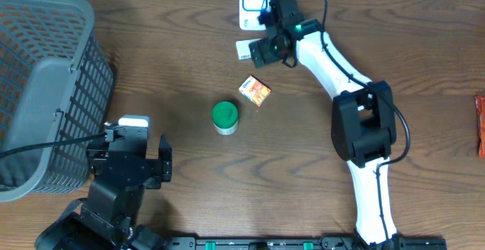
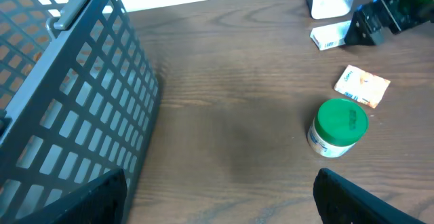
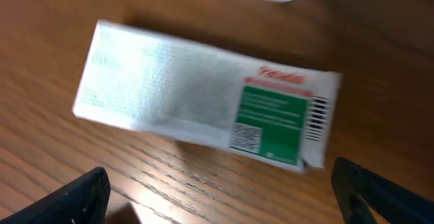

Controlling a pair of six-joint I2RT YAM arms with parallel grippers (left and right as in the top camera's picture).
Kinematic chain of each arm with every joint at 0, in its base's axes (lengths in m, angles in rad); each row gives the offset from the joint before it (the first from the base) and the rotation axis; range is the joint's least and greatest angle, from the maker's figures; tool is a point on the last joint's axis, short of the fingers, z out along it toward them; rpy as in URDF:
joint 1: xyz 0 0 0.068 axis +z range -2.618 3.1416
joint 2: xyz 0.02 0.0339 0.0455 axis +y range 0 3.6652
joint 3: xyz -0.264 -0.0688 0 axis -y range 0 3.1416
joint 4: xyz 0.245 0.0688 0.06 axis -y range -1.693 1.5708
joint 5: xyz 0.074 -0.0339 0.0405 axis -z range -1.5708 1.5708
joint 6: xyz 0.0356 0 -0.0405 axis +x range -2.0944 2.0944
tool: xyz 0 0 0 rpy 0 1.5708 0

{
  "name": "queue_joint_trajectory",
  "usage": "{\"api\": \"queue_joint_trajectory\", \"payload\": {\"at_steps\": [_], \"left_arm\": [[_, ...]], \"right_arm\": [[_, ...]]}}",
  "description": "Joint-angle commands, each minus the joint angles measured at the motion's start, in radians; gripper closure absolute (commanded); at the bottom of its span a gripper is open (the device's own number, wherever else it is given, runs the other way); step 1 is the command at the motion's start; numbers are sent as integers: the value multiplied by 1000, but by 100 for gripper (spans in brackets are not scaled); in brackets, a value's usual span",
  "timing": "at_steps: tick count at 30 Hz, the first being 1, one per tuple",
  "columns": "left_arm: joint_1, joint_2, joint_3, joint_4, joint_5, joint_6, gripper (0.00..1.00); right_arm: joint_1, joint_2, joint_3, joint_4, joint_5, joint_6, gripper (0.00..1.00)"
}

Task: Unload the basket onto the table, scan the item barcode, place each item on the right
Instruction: 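Hold the Panadol box barcode in front of the scanner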

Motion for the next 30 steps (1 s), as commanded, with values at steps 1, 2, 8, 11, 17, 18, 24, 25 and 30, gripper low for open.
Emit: {"api": "queue_joint_trajectory", "payload": {"at_steps": [1, 2, 8, 11, 17, 18, 24, 25, 30], "left_arm": [[-3, -4, -2, -2, -10, -6, 12], [-3, -4, -2, -2, -10, -6, 12], [-3, -4, -2, -2, -10, -6, 12], [-3, -4, -2, -2, -10, -6, 12], [-3, -4, -2, -2, -10, -6, 12], [-3, -4, -2, -2, -10, -6, 12], [-3, -4, -2, -2, -10, -6, 12], [-3, -4, -2, -2, -10, -6, 12], [-3, -4, -2, -2, -10, -6, 12]], "right_arm": [[-17, -6, 3, 32, -27, -179, 1], [-21, -6, 3, 48, -27, -188, 1], [-45, -6, 3, 103, -42, -240, 1], [-45, -4, 3, 113, -66, -290, 1], [-49, -4, 3, 143, -106, -364, 1], [-51, -4, 3, 144, -129, -374, 1], [-73, 20, 3, 191, -227, -383, 1], [-77, 30, 3, 198, -234, -382, 1], [-88, 89, 3, 202, -281, -388, 1]]}}
